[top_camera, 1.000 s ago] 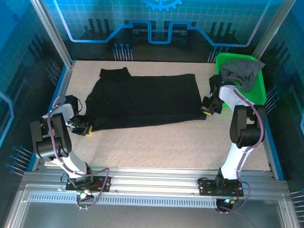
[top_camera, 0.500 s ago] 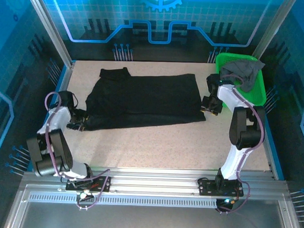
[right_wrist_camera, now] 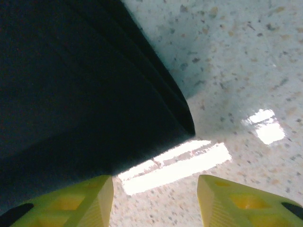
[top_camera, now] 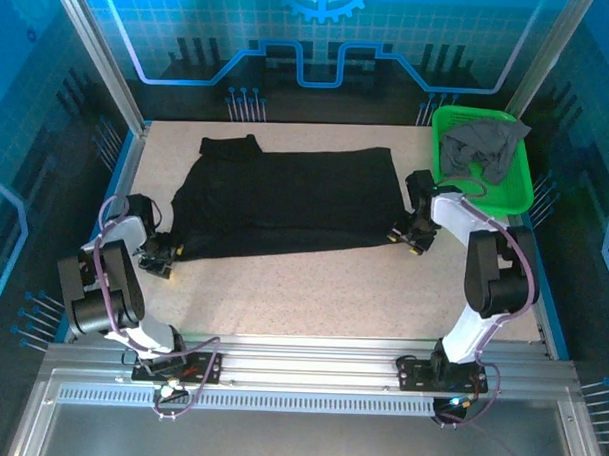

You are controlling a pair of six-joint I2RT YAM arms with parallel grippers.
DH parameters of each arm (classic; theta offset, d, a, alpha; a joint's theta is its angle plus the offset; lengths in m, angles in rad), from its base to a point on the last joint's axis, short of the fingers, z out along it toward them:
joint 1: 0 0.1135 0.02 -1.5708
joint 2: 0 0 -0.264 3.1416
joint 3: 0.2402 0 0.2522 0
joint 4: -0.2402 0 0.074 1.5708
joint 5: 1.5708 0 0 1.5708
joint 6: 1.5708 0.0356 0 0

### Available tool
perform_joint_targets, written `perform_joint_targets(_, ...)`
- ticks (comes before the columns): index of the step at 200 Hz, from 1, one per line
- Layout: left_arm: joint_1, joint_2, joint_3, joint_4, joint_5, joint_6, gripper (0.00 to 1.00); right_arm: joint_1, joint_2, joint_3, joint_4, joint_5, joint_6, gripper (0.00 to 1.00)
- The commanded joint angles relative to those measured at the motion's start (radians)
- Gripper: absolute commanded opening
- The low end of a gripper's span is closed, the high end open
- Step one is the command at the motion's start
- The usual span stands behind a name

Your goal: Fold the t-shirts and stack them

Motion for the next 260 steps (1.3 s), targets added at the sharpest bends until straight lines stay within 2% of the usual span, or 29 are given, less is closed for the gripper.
perform_joint_targets(1, 0.008, 0.033, 0.024, 0.027, 0.004, -0.026, 0.53, 0.011, 0.040, 0.008, 0.083, -0.018, 0.073, 0.50)
perform_joint_targets(24, 0.009, 0.091, 0.043, 0.050, 0.001, -0.023, 0.46, 0.014, 0.119, 0.055, 0.076, -0.001, 0.069, 0.47)
perform_joint_targets(34, 0.009, 0.109, 0.059, 0.054, -0.007, -0.016, 0.40, 0.014, 0.146, 0.077, 0.063, 0.011, 0.065, 0.41)
perform_joint_targets(52, 0.010, 0.132, 0.092, 0.048, -0.030, 0.000, 0.21, 0.017, 0.179, 0.115, 0.039, 0.035, 0.051, 0.32)
perform_joint_targets(69, 0.011, 0.129, 0.106, 0.045, -0.056, 0.007, 0.00, 0.019, 0.190, 0.140, 0.017, 0.060, 0.033, 0.14)
perform_joint_targets(89, 0.011, 0.104, 0.098, 0.044, -0.066, 0.014, 0.00, 0.023, 0.166, 0.135, -0.012, 0.093, 0.032, 0.00)
perform_joint_targets(120, 0.011, -0.007, 0.038, 0.006, -0.068, 0.015, 0.00, 0.045, 0.052, 0.050, -0.067, 0.124, 0.055, 0.00)
perform_joint_targets(180, 0.012, -0.261, -0.127, -0.112, -0.179, -0.048, 0.00, 0.131, -0.181, -0.219, -0.139, 0.140, 0.143, 0.00)
perform_joint_targets(221, 0.011, -0.296, -0.188, -0.119, -0.190, -0.069, 0.00, 0.120, -0.180, -0.280, -0.128, 0.121, 0.128, 0.00)
perform_joint_targets(225, 0.012, -0.300, -0.191, -0.116, -0.189, -0.066, 0.03, 0.116, -0.176, -0.275, -0.130, 0.117, 0.125, 0.00)
perform_joint_targets(245, 0.012, -0.307, -0.183, -0.120, -0.194, -0.050, 0.13, 0.111, -0.180, -0.222, -0.172, 0.132, 0.112, 0.13)
perform_joint_targets(260, 0.008, -0.317, -0.156, -0.126, -0.191, -0.039, 0.29, 0.110, -0.212, -0.187, -0.205, 0.163, 0.101, 0.28)
